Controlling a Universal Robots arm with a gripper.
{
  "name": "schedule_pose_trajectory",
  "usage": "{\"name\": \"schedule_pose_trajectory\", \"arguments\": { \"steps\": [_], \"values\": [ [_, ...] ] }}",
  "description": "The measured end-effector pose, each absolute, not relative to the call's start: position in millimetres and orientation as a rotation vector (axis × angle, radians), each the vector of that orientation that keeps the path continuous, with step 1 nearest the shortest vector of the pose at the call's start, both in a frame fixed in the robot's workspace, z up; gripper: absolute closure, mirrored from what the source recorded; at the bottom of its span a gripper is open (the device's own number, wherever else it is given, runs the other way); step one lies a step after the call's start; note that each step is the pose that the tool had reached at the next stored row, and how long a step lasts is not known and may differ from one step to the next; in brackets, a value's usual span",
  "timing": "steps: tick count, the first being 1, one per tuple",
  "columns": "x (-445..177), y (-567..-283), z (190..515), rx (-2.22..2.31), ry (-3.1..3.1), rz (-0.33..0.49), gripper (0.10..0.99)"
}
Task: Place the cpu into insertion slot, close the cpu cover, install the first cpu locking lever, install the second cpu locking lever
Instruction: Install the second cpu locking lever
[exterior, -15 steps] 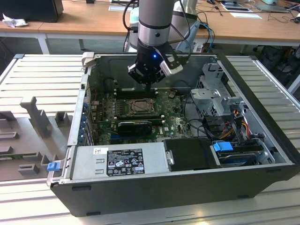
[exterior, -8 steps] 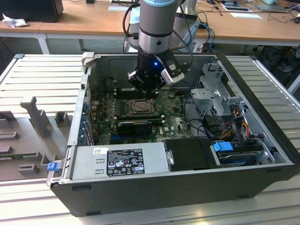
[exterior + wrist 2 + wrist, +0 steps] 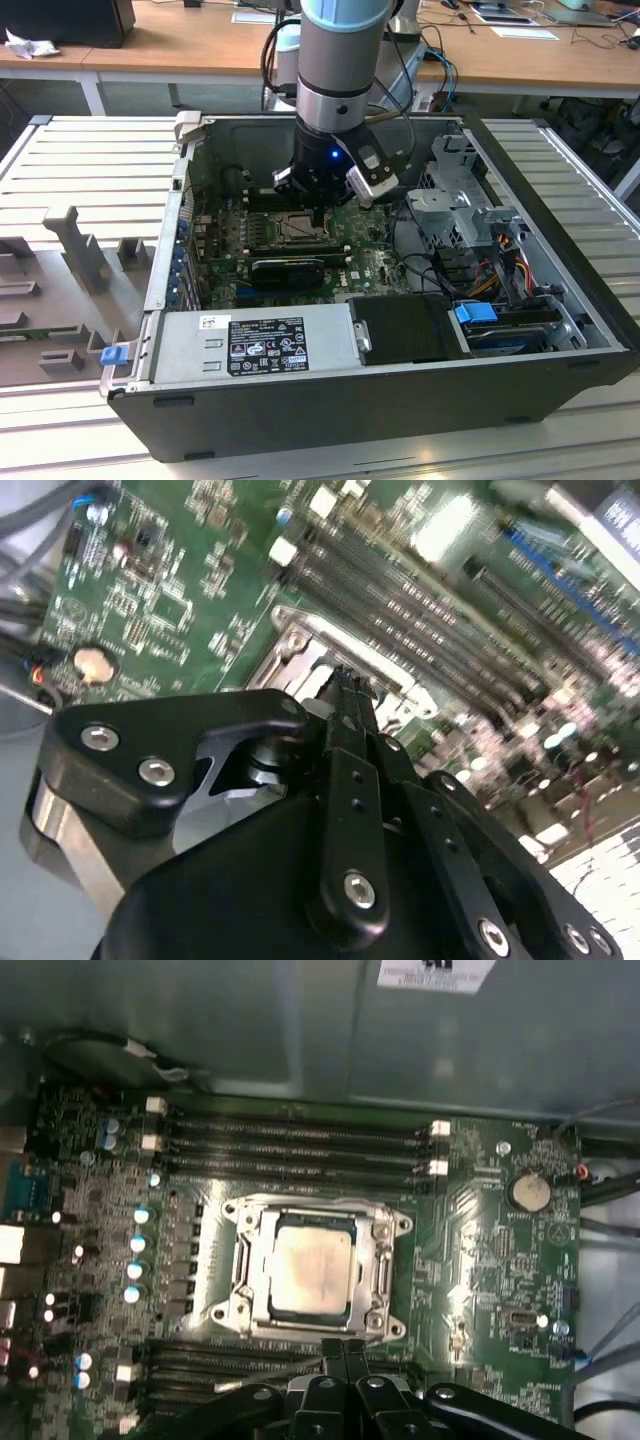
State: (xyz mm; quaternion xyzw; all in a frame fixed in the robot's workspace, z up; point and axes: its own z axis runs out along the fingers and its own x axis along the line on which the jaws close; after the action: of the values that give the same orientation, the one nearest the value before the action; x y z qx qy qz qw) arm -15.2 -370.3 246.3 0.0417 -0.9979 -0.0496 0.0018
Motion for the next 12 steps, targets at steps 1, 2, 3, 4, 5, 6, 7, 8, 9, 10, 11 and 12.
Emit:
{"name": "schedule_pose_trajectory", "arguments": {
  "steps": [1, 2, 3, 4, 5, 6, 7, 8, 9, 10, 11, 12],
  "values": [
    [-15.2, -372.3, 245.8, 0.131, -3.13, -0.161, 0.98],
    [-15.5, -374.4, 245.3, 0.131, -3.129, -0.177, 0.98],
    [-16.2, -375.2, 244.9, 0.13, -3.128, -0.189, 0.98],
    [-17.6, -376.0, 244.5, 0.13, -3.128, -0.199, 0.98],
    [-21.4, -377.8, 243.5, 0.131, -3.128, -0.208, 0.98],
    [-24.7, -380.9, 242.8, 0.131, -3.128, -0.21, 0.98],
    [-28.0, -383.0, 242.4, 0.131, -3.128, -0.21, 0.98],
    [-30.3, -383.9, 242.2, 0.131, -3.127, -0.211, 0.98],
    [-32.4, -384.5, 242.0, 0.131, -3.127, -0.213, 0.98],
    [-36.9, -385.0, 241.3, 0.131, -3.127, -0.216, 0.98],
    [-40.7, -385.1, 240.2, 0.133, -3.127, -0.219, 0.98],
    [-44.4, -385.2, 239.3, 0.134, -3.127, -0.221, 0.98]
  ]
}}
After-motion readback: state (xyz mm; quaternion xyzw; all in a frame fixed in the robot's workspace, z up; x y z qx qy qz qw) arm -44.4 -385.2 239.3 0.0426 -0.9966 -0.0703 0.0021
